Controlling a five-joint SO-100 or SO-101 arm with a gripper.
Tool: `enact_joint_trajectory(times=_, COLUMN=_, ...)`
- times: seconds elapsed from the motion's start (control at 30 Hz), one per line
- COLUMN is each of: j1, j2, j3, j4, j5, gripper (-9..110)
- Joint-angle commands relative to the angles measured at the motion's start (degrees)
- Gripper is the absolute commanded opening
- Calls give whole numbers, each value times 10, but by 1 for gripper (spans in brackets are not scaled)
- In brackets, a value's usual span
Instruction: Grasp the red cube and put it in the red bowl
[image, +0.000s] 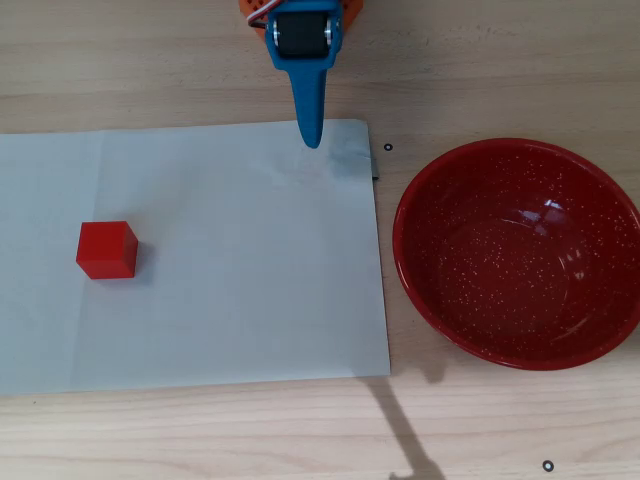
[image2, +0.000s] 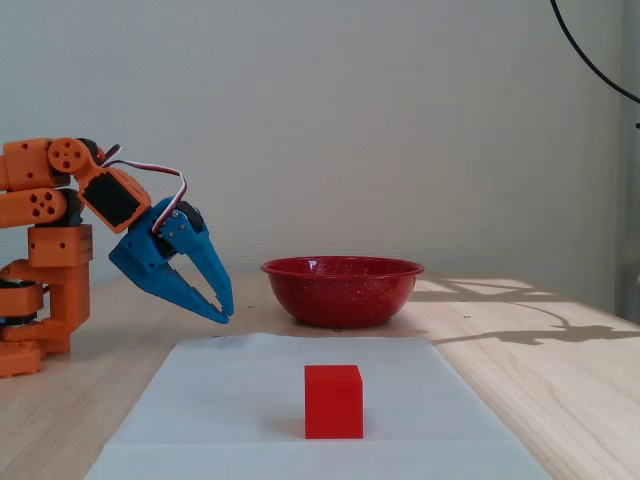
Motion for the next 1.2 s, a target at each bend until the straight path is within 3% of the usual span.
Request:
enact_joint_trajectory(times=0.0, j1=-4, j2=6, j3=5, j4=-1, j5=6, gripper=0)
enact_joint_trajectory(times=0.23, j1=2, j2=-39, j3=-26, j4=8, j5=62, gripper=0)
enact_joint_trajectory(times=0.53, j1=-4, j2=-186, j3=-210, j4=98, j5=105, gripper=0)
enact_joint_trajectory(times=1.17, j1=-126, j2=-553, j3=-635, j4=258, j5=232, gripper=0)
